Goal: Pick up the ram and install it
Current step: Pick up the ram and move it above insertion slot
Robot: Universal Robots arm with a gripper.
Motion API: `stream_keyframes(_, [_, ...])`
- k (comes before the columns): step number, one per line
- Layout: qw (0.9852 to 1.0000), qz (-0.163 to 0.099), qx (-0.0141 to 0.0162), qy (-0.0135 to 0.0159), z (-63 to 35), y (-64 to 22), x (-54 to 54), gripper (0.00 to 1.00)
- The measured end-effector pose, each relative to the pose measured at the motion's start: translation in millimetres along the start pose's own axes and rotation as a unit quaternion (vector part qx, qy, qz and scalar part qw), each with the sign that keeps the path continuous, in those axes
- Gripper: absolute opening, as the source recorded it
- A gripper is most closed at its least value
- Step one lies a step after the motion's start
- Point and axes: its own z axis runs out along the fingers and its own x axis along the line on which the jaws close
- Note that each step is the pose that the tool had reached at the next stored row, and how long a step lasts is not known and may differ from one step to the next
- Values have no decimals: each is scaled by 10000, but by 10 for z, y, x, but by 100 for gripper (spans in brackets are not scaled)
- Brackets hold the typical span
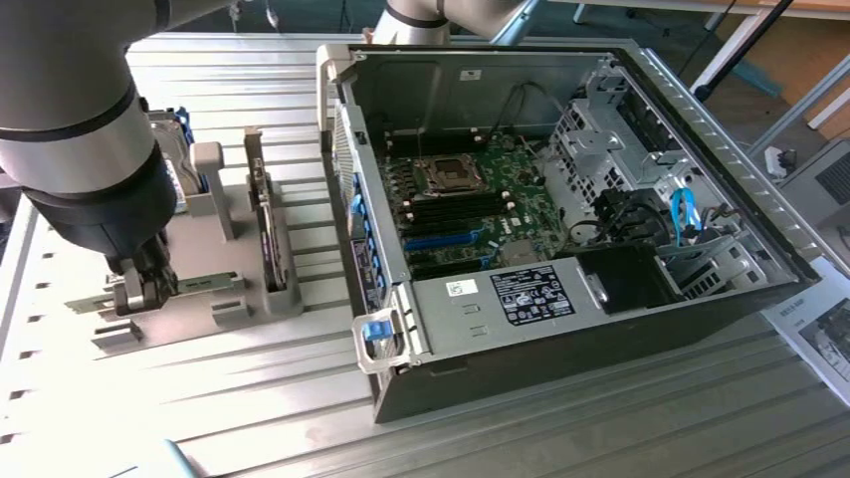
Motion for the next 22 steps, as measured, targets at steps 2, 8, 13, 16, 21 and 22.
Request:
stream_keyframes(2, [10000, 0, 0, 0, -67, 2, -1, 13])
stream_keyframes(8, [10000, 0, 0, 0, -270, 6, -2, 13])
stream_keyframes(13, [10000, 0, 0, 0, -521, 10, -5, 13])
stream_keyframes(16, [10000, 0, 0, 0, -675, 14, -6, 13])
stream_keyframes(21, [10000, 0, 0, 0, -925, 19, -8, 13])
stream_keyframes(22, [10000, 0, 0, 0, -974, 20, -9, 13])
